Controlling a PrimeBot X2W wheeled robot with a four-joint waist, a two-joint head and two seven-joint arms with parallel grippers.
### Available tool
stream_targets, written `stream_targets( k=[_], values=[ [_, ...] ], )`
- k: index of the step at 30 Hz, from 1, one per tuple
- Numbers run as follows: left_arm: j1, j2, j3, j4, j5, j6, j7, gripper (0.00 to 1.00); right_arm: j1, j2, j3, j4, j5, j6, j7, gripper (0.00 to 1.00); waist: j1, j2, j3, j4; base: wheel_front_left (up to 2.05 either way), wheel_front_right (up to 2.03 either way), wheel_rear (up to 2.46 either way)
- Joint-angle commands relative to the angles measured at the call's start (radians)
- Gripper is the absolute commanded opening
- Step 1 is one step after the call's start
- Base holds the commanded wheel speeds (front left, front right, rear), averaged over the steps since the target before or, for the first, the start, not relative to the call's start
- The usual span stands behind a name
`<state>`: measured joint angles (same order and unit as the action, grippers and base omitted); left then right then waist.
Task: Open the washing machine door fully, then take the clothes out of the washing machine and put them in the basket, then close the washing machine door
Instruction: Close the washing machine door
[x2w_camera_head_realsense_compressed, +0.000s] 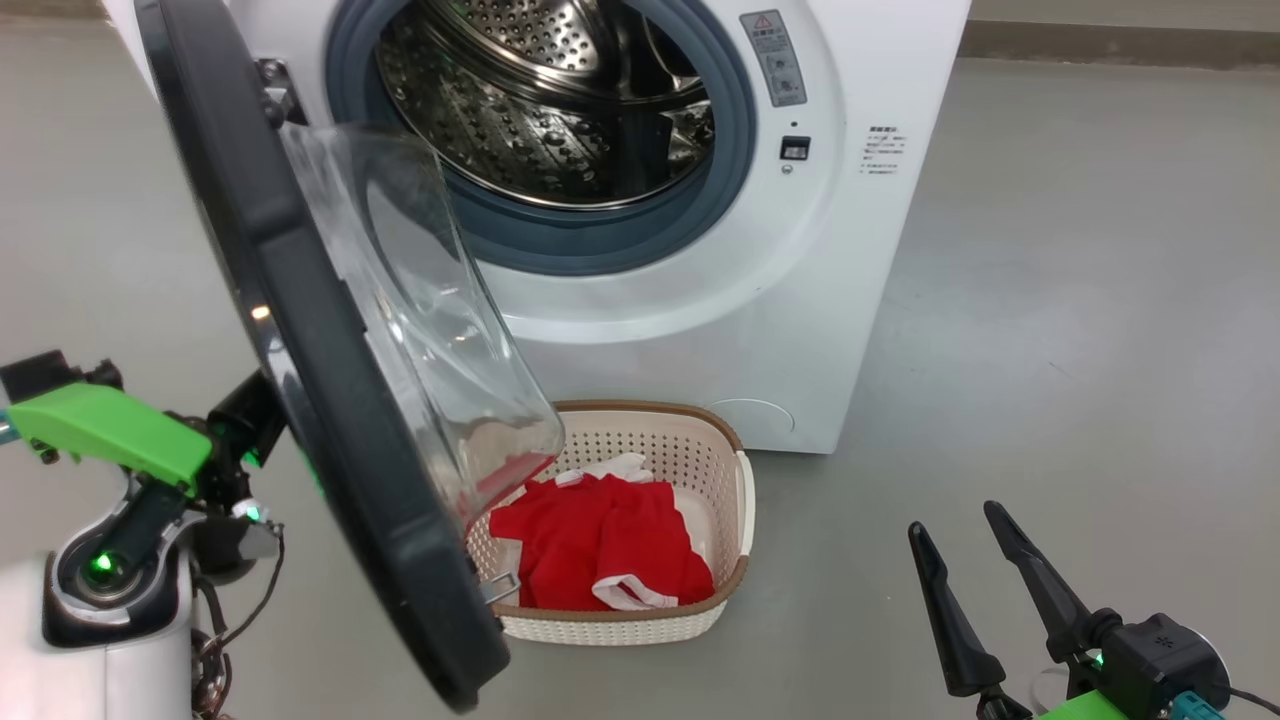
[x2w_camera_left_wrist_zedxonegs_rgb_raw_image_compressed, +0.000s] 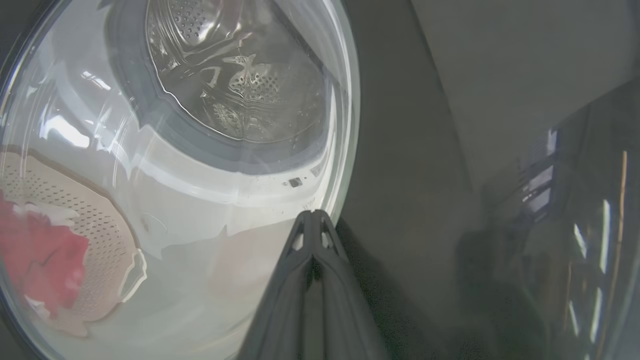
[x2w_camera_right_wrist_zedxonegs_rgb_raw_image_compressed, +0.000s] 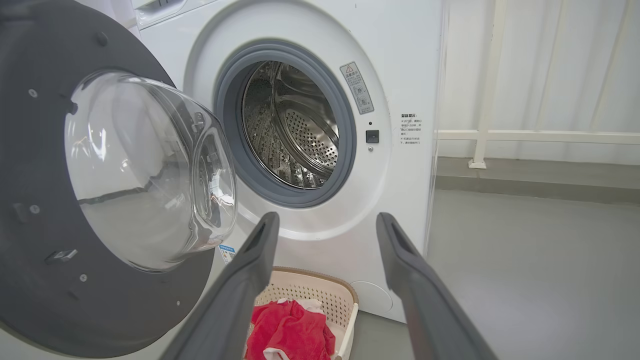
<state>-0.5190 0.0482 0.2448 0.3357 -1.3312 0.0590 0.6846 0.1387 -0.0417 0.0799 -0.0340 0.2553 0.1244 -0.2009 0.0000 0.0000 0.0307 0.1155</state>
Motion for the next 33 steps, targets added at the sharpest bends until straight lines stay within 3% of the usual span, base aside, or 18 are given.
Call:
stream_targets(
  k=[1, 33],
  values=[
    [-0.05, 0.01, 0.003, -0.028, -0.012, -0.024, 0.003, 0.0, -0.039, -0.009, 0.024, -0.029, 0.004, 0.006, 0.0, 1.0, 0.0, 0.0, 0.006, -0.008, 0.0, 0.0, 0.0],
    [-0.181, 0.005, -0.046, 0.105, -0.036, -0.099, -0.099, 0.0, -0.083, -0.009, 0.03, -0.018, 0.004, 0.006, -0.015, 1.0, 0.0, 0.0, 0.082, -0.152, 0.0, 0.0, 0.0]
  ],
)
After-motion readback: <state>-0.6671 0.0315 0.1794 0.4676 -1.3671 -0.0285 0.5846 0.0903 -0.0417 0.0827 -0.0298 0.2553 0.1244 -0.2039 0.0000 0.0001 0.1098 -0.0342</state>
